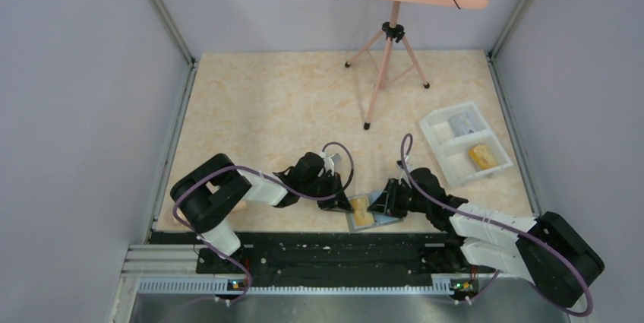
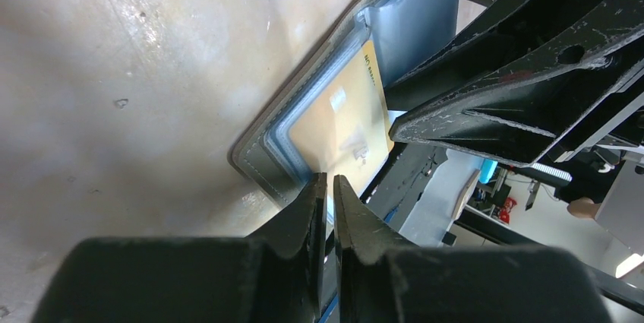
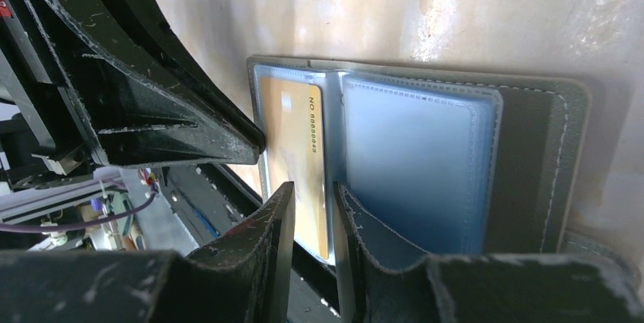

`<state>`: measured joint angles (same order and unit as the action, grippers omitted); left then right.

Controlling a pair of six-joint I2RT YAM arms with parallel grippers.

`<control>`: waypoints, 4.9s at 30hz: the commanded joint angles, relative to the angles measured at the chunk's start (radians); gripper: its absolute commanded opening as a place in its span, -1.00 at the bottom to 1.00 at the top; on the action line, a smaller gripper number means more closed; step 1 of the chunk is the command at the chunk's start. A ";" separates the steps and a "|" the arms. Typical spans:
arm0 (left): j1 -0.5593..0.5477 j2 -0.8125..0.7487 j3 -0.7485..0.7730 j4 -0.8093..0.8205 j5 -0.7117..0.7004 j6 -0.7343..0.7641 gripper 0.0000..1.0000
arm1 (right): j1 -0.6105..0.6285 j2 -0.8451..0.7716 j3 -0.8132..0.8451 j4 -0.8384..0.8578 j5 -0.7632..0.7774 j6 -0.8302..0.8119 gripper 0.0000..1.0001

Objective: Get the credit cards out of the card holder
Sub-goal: Remove the credit card from the card holder, then place the credit card in the storage box.

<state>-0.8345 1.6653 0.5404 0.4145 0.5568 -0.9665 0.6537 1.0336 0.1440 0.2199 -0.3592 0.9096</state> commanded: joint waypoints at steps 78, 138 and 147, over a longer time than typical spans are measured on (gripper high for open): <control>0.094 0.048 0.153 -0.206 -0.069 0.150 -0.66 | 0.064 -0.169 0.073 -0.108 0.307 0.155 -1.00; 0.122 -0.507 0.188 -0.272 0.239 0.125 -1.00 | 0.029 -0.333 0.344 -0.227 -0.164 -0.146 -0.64; 0.139 -0.533 0.177 -0.196 0.120 0.046 -1.00 | 0.029 -0.451 0.235 -0.128 -0.035 0.055 0.11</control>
<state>-0.7036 1.1751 0.7288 0.1074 0.7429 -0.8715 0.6888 0.6189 0.4191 -0.0113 -0.4614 0.8532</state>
